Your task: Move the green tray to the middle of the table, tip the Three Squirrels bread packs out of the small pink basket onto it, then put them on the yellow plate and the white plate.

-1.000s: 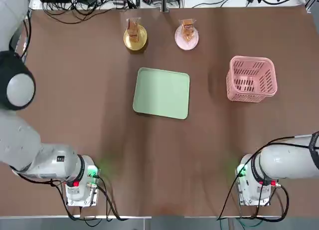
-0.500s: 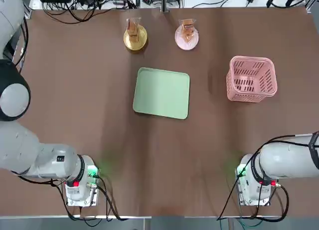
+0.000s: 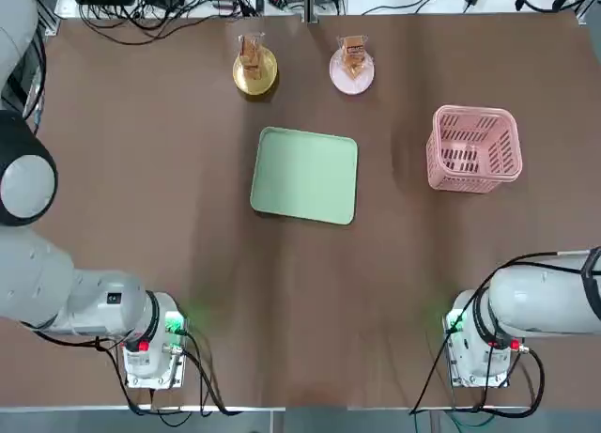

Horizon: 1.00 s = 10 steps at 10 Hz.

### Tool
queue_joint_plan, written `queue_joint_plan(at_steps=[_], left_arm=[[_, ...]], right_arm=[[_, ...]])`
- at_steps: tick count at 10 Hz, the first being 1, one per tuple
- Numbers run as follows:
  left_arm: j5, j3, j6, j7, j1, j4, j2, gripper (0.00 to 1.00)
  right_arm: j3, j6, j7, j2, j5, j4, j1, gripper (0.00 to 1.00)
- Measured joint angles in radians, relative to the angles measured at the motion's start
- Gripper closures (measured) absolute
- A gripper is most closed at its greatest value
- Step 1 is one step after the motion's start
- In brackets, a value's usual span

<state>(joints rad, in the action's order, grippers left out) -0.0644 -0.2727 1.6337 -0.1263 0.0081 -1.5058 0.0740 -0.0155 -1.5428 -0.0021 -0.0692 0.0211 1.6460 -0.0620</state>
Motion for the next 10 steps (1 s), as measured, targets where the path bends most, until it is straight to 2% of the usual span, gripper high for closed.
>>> queue_joint_plan(at_steps=[3,6,7,9,10], left_arm=[[0.0,0.025,-0.008,0.002,0.038,0.02,0.001,0.0],[0.0,0.027,-0.008,0.003,0.039,0.02,0.013,0.0],[0.0,0.057,-0.008,0.003,0.01,0.02,0.014,0.0],[0.02,0.201,-0.008,0.003,-0.127,0.021,0.014,0.0],[0.029,0.216,-0.008,0.003,-0.14,0.022,0.014,0.0]], right_arm=[[0.002,0.0,0.0,0.0,0.0,-0.002,0.0,0.01],[0.003,0.0,0.0,0.0,0.0,-0.002,0.0,0.01],[0.004,0.0,0.0,0.0,0.0,-0.002,0.0,0.01],[0.005,0.0,-0.001,0.0,0.0,-0.002,0.0,0.01],[0.005,0.0,-0.001,0.0,0.0,-0.002,0.0,0.01]])
